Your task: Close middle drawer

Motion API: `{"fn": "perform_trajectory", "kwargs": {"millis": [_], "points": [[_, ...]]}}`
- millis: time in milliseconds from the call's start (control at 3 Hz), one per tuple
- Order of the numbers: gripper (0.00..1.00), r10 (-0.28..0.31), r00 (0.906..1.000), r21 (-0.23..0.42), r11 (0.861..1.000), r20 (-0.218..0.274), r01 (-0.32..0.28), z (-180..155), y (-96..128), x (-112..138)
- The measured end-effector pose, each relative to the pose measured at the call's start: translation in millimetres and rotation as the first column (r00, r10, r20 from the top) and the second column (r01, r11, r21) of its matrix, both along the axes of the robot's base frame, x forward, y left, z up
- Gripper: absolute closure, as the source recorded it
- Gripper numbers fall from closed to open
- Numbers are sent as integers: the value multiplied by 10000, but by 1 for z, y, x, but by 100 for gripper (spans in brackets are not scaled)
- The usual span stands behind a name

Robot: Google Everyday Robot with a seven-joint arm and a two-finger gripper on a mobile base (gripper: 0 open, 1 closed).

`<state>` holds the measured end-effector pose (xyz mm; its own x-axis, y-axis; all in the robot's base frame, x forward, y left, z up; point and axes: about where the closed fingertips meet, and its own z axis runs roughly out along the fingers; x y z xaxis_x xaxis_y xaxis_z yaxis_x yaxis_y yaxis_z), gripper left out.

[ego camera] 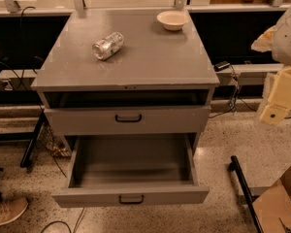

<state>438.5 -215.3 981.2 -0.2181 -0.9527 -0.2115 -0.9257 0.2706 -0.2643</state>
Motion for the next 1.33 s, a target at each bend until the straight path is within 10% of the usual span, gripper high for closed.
{"fn": "perform_trajectory", "kwargs": {"millis": [667, 1333], "points": [[0, -40, 9995, 118, 9999, -320, 44, -20, 6, 0], [0, 229, 9789, 1093, 9940, -2030, -6, -135, 63, -24]]}}
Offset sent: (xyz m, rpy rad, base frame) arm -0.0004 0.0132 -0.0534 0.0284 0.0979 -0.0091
